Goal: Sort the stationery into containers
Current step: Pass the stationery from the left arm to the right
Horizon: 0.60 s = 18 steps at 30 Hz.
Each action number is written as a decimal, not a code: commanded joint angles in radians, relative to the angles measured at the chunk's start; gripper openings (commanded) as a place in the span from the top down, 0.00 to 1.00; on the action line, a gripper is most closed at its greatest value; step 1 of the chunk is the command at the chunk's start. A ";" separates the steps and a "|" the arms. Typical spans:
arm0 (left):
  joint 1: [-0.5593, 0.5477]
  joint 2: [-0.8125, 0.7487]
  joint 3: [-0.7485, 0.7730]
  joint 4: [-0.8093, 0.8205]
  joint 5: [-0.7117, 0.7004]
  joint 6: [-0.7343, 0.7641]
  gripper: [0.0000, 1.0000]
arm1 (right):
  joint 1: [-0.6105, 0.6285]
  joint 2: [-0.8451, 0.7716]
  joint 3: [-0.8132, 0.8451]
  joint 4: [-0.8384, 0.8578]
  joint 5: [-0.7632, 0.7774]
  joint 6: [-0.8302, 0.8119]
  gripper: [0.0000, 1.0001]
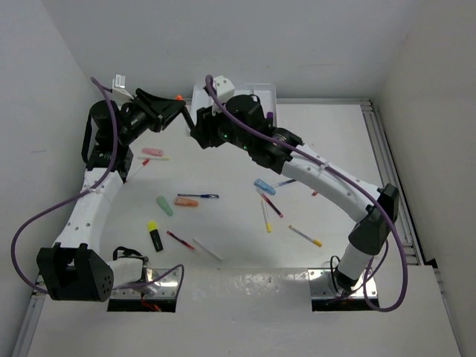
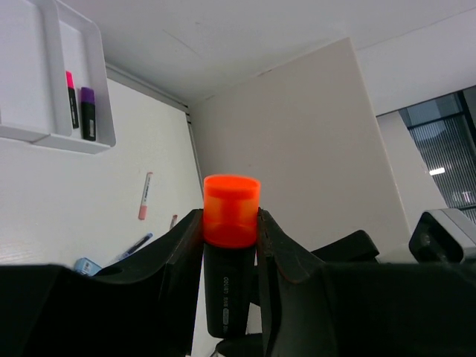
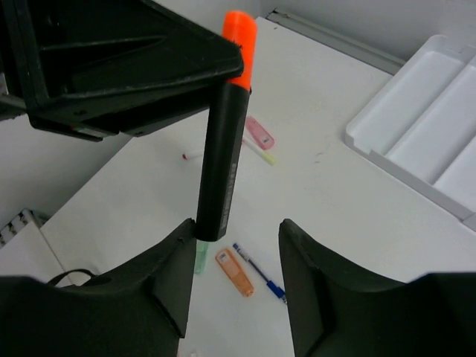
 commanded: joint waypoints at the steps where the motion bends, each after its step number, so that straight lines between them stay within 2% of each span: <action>1: 0.002 -0.044 -0.015 0.037 0.019 -0.027 1.00 | 0.012 0.002 0.056 0.035 0.096 -0.029 0.54; 6: 0.004 -0.048 -0.029 0.043 0.018 -0.039 1.00 | 0.016 0.011 0.063 0.038 0.095 -0.041 0.60; 10: 0.004 -0.044 -0.029 0.056 0.022 -0.050 1.00 | 0.018 0.015 0.060 0.038 0.077 -0.045 0.70; 18: 0.004 -0.045 -0.043 0.080 0.032 -0.067 1.00 | 0.018 0.025 0.051 0.042 0.057 -0.060 0.77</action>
